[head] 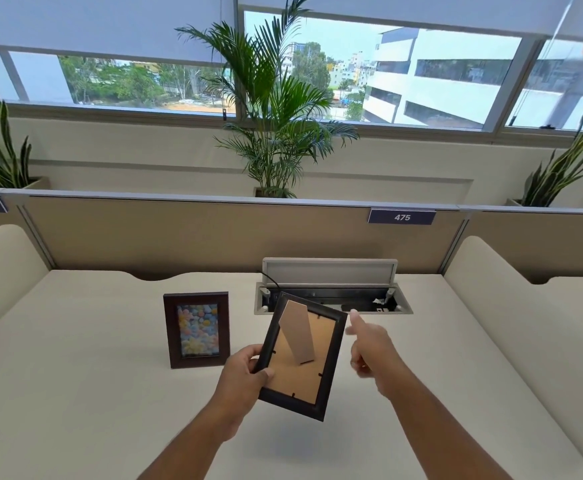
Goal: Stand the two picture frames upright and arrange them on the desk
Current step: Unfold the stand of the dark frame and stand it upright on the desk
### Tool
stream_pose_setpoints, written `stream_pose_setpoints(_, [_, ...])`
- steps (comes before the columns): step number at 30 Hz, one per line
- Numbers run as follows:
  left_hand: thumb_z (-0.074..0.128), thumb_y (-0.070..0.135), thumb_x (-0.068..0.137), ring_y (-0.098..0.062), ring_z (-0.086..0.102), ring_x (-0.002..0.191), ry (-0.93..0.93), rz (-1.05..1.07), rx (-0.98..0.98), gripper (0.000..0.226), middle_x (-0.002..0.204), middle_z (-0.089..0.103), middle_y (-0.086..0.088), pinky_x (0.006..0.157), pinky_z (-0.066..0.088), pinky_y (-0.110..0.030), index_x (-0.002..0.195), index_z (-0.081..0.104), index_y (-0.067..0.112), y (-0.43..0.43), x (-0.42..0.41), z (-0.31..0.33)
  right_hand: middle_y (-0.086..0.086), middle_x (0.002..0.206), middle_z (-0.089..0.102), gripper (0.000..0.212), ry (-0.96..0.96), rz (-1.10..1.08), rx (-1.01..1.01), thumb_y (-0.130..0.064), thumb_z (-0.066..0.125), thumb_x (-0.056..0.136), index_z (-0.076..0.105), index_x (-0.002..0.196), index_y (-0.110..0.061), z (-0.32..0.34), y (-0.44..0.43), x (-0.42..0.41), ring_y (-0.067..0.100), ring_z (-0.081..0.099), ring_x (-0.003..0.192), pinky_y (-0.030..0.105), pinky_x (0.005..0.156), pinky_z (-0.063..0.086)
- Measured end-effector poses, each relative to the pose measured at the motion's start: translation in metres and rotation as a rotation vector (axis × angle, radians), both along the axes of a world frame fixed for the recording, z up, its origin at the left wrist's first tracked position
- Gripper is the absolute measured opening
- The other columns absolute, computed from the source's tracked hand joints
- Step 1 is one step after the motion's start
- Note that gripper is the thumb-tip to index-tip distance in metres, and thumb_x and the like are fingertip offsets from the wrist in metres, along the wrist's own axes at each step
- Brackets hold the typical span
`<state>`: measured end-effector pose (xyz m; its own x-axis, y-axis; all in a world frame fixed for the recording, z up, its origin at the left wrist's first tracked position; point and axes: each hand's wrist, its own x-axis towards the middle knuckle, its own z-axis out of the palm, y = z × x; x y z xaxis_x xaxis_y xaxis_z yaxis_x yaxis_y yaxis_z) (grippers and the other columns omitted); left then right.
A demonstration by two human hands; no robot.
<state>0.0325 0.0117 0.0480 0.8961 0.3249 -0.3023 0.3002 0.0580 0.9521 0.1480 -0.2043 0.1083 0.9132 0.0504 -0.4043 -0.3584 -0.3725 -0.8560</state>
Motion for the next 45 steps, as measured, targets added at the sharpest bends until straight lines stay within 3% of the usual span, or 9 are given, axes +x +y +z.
stream_pose_setpoints(4, [0.062,-0.002,0.100,-0.027,0.076,0.107,-0.025,0.000,-0.010,0.033,0.112,0.080,-0.009,0.092,0.066,-0.042,0.121,0.067,0.024,-0.003,0.001,0.003,0.014,0.076,0.076,0.067,0.346,0.029,0.314,-0.068,0.034,0.102,0.055,0.126,-0.009,-0.011,-0.009,-0.003,0.018,0.063,0.053,0.027,0.051,0.051])
stream_pose_setpoints(12, [0.067,-0.011,0.091,-0.022,0.078,0.101,-0.065,-0.042,0.073,0.036,0.101,0.083,-0.003,0.088,0.065,-0.033,0.111,0.075,0.017,0.001,0.001,0.009,0.025,0.098,0.079,0.074,0.431,0.131,0.509,-0.069,0.053,0.095,0.062,0.129,-0.004,-0.015,-0.020,0.004,0.028,0.078,0.070,0.035,0.057,0.065])
stream_pose_setpoints(18, [0.074,-0.018,0.081,-0.022,0.076,0.095,-0.137,-0.093,0.249,0.038,0.094,0.082,-0.001,0.076,0.060,-0.018,0.088,0.082,0.019,0.010,0.006,0.012,0.031,0.113,0.074,0.065,0.447,0.253,0.589,-0.035,0.087,0.078,0.070,0.126,0.006,-0.017,-0.035,0.001,0.034,0.077,0.082,0.040,0.068,0.066])
stream_pose_setpoints(22, [0.077,-0.006,0.088,-0.013,0.039,0.151,-0.176,-0.078,0.394,0.046,0.148,0.064,0.005,0.118,0.046,-0.036,0.119,0.079,0.028,0.010,0.012,0.014,0.028,0.120,0.074,0.055,0.386,0.298,0.601,-0.015,0.079,0.087,0.060,0.134,0.007,-0.027,-0.037,-0.003,0.032,0.076,0.097,0.041,0.074,0.067])
stream_pose_setpoints(25, [0.072,0.007,0.096,-0.020,0.031,0.159,-0.113,0.017,0.455,0.068,0.166,0.042,0.004,0.122,0.040,-0.045,0.157,0.048,0.026,0.010,0.014,0.014,0.024,0.124,0.075,0.036,0.341,0.330,0.592,-0.010,0.066,0.098,0.063,0.131,0.004,-0.032,-0.036,-0.004,0.033,0.075,0.108,0.042,0.080,0.065])
stream_pose_setpoints(28, [0.064,0.012,0.102,-0.019,0.056,0.142,-0.073,0.110,0.272,0.053,0.153,0.060,0.000,0.116,0.047,-0.040,0.154,0.053,0.019,0.009,0.013,0.011,0.025,0.125,0.074,0.032,0.302,0.321,0.584,-0.005,0.061,0.101,0.061,0.132,0.002,-0.036,-0.037,-0.001,0.036,0.075,0.112,0.042,0.083,0.065])
stream_pose_setpoints(33, [0.055,0.032,0.107,-0.018,0.076,0.102,0.069,-0.014,0.107,0.028,0.104,0.084,0.004,0.083,0.058,-0.034,0.110,0.081,0.022,0.007,0.012,0.011,0.025,0.122,0.075,0.034,0.236,0.313,0.554,0.001,0.061,0.100,0.060,0.133,-0.004,-0.045,-0.033,0.002,0.040,0.073,0.115,0.050,0.089,0.064])
stream_pose_setpoints(42, [0.057,-0.001,0.104,-0.029,0.080,0.100,0.007,0.060,0.006,0.023,0.105,0.082,-0.011,0.086,0.067,-0.054,0.117,0.073,0.009,0.010,0.029,-0.013,0.007,0.115,0.081,0.038,-0.044,0.267,0.354,0.000,0.056,0.104,0.062,0.137,-0.016,-0.069,0.001,0.003,0.025,0.078,0.108,0.045,0.094,0.063])
stream_pose_setpoints(45, [0.060,0.000,0.101,-0.026,0.077,0.107,-0.030,0.124,0.094,0.025,0.108,0.082,-0.007,0.093,0.064,-0.053,0.116,0.075,0.014,0.014,0.039,-0.026,-0.003,0.113,0.081,0.047,-0.204,0.271,0.216,0.004,0.047,0.104,0.067,0.132,-0.029,-0.076,0.019,0.000,0.017,0.077,0.108,0.027,0.085,0.064])
